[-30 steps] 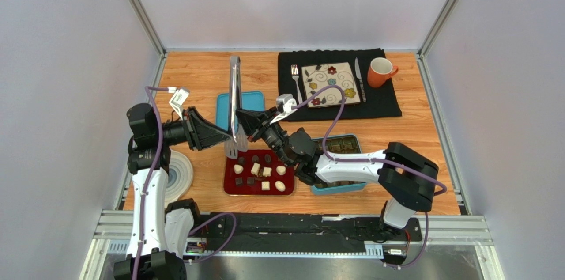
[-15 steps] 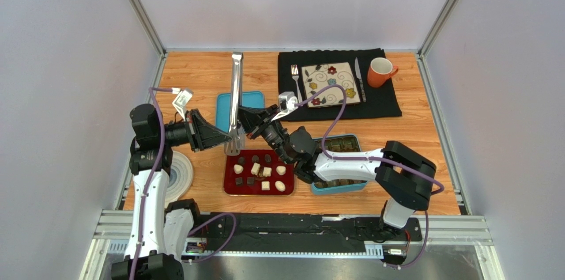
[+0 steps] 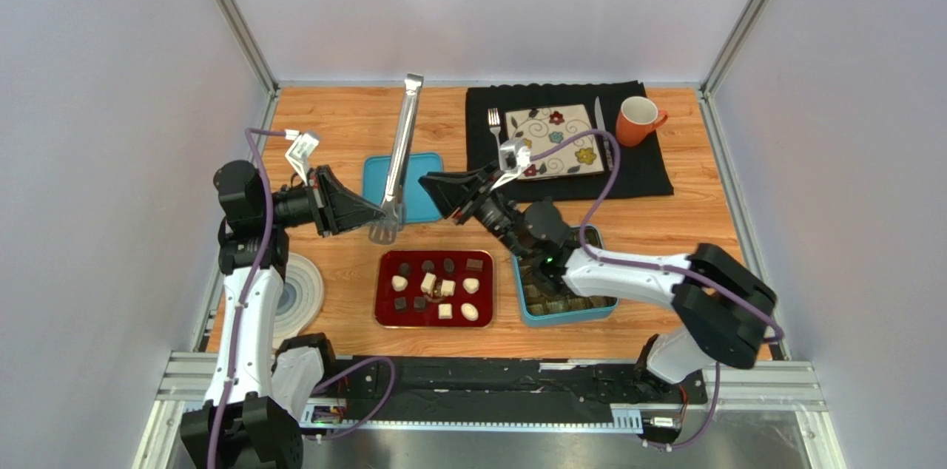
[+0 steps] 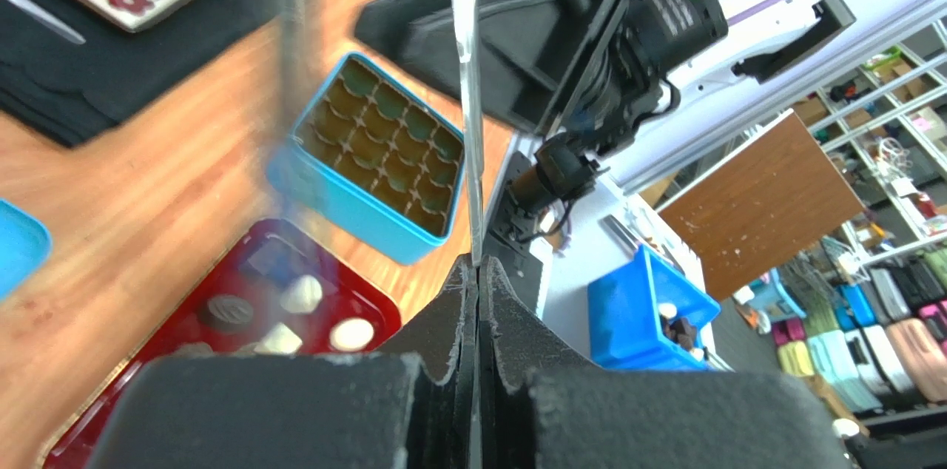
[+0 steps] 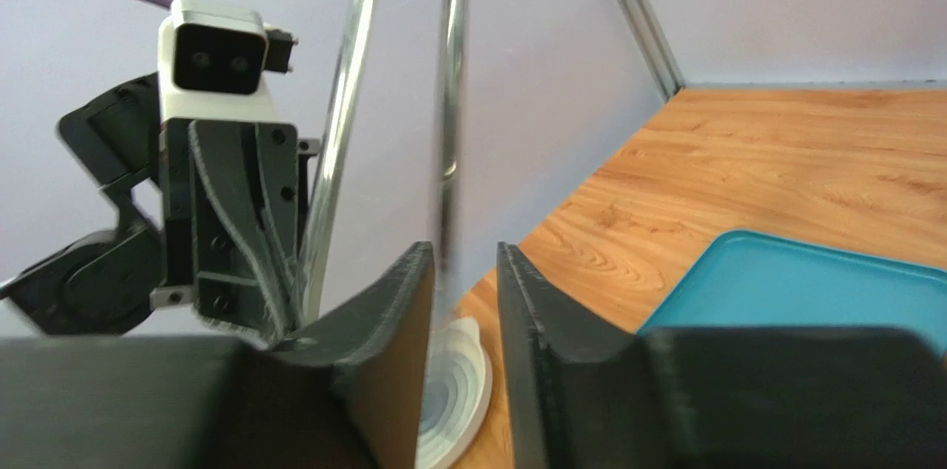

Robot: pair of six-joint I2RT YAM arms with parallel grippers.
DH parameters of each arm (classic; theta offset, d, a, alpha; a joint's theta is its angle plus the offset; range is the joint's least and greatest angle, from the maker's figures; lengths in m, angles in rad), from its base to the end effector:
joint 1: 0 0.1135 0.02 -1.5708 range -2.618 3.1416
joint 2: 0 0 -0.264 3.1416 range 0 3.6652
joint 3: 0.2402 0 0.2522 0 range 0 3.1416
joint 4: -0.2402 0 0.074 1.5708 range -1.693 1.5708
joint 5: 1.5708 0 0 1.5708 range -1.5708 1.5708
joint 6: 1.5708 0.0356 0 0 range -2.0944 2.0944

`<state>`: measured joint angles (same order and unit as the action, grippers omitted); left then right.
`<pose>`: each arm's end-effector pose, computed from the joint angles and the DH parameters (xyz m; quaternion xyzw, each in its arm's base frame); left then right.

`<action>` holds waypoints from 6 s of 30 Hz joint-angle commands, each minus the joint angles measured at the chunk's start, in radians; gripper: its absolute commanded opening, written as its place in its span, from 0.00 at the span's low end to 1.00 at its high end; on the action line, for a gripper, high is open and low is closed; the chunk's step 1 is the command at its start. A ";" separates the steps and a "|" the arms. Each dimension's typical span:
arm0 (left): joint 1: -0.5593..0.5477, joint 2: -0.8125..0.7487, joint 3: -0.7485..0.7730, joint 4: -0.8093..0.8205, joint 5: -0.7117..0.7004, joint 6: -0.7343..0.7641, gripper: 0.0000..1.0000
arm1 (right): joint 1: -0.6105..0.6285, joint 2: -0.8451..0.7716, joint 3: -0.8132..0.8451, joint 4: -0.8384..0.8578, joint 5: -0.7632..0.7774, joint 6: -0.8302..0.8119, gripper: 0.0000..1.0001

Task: Pack the chocolate
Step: Pick up the clamp at the center of the board.

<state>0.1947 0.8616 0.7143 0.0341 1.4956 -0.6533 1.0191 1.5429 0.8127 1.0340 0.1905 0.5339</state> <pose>0.1789 -0.0009 0.3286 0.1878 0.6848 -0.6050 0.3602 0.1835 0.2853 0.2913 -0.0672 0.5904 0.5221 0.6118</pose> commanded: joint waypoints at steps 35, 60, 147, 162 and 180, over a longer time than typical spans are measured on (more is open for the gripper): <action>-0.227 -0.110 -0.049 0.293 0.272 -0.209 0.00 | -0.274 -0.188 0.425 -0.861 -1.002 -0.364 0.82; -0.235 -0.148 -0.065 0.290 0.272 -0.206 0.00 | -0.274 -0.043 0.632 -1.008 -1.155 -0.351 0.71; -0.239 -0.171 -0.039 0.296 0.273 -0.192 0.00 | -0.312 -0.004 0.803 -1.272 -1.231 -0.348 0.52; -0.239 -0.173 -0.041 0.296 0.272 -0.189 0.00 | -0.297 0.000 0.709 -1.080 -1.226 -0.178 0.40; -0.239 -0.168 -0.044 0.294 0.273 -0.190 0.00 | -0.257 -0.020 0.709 -1.186 -1.220 -0.255 0.44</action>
<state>-0.0391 0.7033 0.6395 0.2729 1.5063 -0.8513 0.7403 1.5417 1.5116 -0.0425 -1.0443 0.3439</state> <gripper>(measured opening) 0.007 0.428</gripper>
